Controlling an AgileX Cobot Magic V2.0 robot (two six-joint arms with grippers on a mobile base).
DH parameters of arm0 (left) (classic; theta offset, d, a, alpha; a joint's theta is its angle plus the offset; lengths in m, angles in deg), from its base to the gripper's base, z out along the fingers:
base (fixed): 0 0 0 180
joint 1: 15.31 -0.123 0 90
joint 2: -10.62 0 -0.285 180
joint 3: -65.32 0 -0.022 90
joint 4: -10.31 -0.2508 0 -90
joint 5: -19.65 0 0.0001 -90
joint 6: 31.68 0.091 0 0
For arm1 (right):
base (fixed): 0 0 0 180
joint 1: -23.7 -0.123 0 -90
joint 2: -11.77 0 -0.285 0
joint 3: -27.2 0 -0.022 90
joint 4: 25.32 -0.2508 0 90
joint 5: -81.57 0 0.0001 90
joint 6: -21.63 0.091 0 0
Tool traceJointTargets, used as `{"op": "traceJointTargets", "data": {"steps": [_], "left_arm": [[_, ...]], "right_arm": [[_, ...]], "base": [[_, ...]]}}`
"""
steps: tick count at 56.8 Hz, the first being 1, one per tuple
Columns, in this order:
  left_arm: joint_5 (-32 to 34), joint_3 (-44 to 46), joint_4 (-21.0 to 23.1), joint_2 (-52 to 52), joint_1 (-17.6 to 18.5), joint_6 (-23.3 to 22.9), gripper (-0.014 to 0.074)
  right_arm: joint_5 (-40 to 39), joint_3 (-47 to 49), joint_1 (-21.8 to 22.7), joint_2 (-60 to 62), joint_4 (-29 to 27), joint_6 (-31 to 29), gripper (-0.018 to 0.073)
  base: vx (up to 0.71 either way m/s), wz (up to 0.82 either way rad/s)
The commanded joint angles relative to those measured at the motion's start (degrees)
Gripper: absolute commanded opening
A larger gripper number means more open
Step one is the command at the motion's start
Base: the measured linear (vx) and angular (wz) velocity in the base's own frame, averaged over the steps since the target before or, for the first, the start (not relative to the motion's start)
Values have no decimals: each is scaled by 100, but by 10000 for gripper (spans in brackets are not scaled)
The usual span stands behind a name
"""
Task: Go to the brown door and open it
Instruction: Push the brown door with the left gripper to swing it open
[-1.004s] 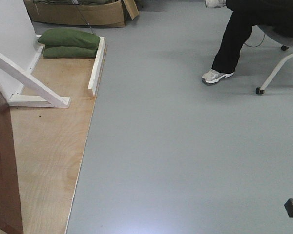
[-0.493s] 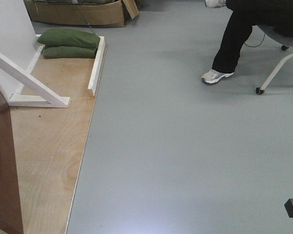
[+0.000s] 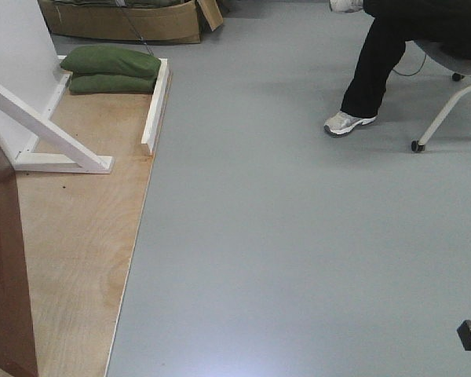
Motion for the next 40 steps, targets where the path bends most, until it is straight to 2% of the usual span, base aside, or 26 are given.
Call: {"op": "traceJointTargets", "data": {"steps": [1, 12, 27, 34, 40], "left_arm": [[621, 202, 33, -181, 342, 10, -6], [621, 202, 53, -181, 808, 10, -6], [621, 202, 516, -181, 1520, 10, -6], [641, 202, 481, -181, 1813, 10, -6], [756, 202, 470, -105, 2090, 248, -6]], "right_arm": [[-454, -33, 2, 33, 15, -36, 0], [-454, -33, 2, 33, 15, -36, 0], [-454, -33, 2, 33, 15, -36, 0], [-454, -33, 2, 33, 15, -36, 0], [-453, -33, 2, 33, 21, -36, 0]], "base": [[0, 0], [0, 1], [0, 2], [0, 0], [1, -2]]}}
